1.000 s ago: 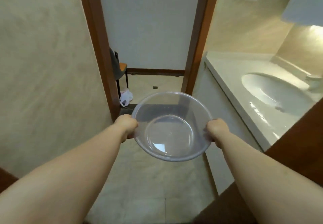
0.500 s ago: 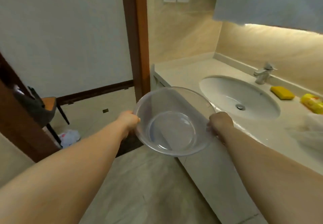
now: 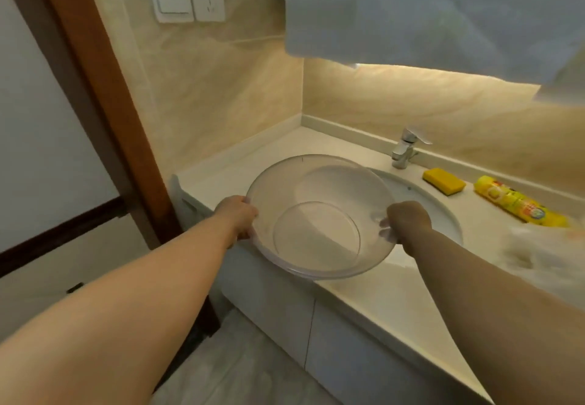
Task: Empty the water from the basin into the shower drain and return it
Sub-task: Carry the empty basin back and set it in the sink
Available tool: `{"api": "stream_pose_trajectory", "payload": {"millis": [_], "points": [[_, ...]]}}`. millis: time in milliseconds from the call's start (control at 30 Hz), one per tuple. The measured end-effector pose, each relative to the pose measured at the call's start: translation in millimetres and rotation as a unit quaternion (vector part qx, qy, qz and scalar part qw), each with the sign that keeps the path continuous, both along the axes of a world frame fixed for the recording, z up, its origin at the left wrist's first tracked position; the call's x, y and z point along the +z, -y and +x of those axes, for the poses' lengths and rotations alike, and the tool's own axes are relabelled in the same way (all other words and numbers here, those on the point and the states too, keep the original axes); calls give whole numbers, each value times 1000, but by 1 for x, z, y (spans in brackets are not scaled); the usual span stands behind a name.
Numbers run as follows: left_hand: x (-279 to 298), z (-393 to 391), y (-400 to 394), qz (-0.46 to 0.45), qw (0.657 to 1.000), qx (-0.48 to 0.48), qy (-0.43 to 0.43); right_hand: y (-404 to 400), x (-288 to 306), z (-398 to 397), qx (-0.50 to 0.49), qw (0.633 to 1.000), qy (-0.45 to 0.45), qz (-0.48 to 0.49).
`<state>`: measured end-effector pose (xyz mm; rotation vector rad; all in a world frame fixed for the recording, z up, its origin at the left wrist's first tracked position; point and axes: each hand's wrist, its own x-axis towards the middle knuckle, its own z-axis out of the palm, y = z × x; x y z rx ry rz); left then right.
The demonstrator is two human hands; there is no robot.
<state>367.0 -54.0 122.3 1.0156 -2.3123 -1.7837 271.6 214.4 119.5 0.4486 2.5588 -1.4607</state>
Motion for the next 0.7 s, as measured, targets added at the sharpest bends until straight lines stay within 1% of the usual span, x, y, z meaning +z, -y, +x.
{"api": "stream_pose_trajectory", "payload": {"millis": [67,200,333,467,700], "points": [[-3,-38,5,12,999,-40,-11,-1,-3,-17,-49,999,10,-4],[-3,-109,17,27,991,-132,4,2,-6,-42,-141,990,22,-17],[-7,-165,14,18,981,-192,15,1,-8,-52,-195,980,30,-19],[-25,-215,-11,35,967,-251,27,-21,-20,-72,-251,966,46,-33],[-65,-270,-43,39,964,-255,70,-56,-62,-125,-289,949,95,-82]]}}
